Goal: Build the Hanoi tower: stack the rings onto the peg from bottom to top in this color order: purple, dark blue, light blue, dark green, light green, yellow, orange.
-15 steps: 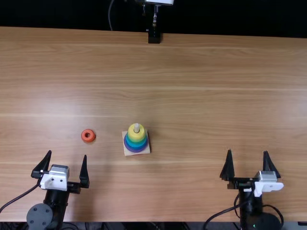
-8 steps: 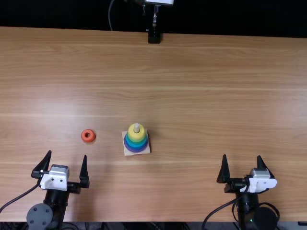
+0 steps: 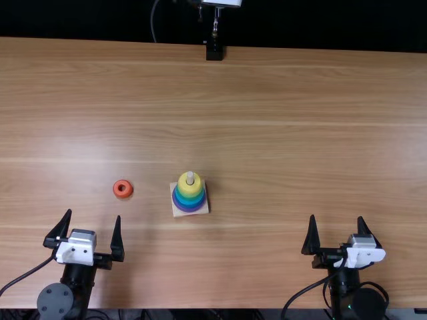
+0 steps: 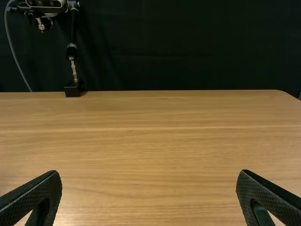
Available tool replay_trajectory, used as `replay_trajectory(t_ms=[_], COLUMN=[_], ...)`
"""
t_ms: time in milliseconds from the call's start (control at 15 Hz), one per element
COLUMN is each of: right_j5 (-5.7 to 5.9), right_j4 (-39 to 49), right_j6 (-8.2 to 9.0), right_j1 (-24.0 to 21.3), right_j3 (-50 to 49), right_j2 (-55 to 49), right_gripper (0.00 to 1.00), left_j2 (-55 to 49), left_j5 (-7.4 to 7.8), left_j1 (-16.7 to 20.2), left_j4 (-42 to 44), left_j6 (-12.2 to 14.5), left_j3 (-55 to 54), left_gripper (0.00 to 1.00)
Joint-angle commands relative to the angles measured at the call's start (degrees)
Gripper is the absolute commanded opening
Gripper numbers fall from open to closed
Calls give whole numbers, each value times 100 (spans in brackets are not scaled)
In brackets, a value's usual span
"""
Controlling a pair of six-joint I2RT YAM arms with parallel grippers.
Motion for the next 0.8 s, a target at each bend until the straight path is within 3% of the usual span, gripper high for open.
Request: replay_trajectory(t_ms=[0, 600, 733], right_j5=[-34, -34, -34], right_j4=[22, 22, 12], right_j6=[24, 24, 13], right_j1=[-38, -38, -38], right_j3=[-53, -53, -53], right_j2=[-73, -73, -73], right_gripper=[100, 100, 100], left_j2=[-89, -89, 430], left_j5=[-5, 16, -5], left_j1=[85, 59, 120], left_j4=[-162, -25, 123], left_j6=[20, 41, 20], left_j3=[-69, -69, 494], left_gripper=[100, 100, 100])
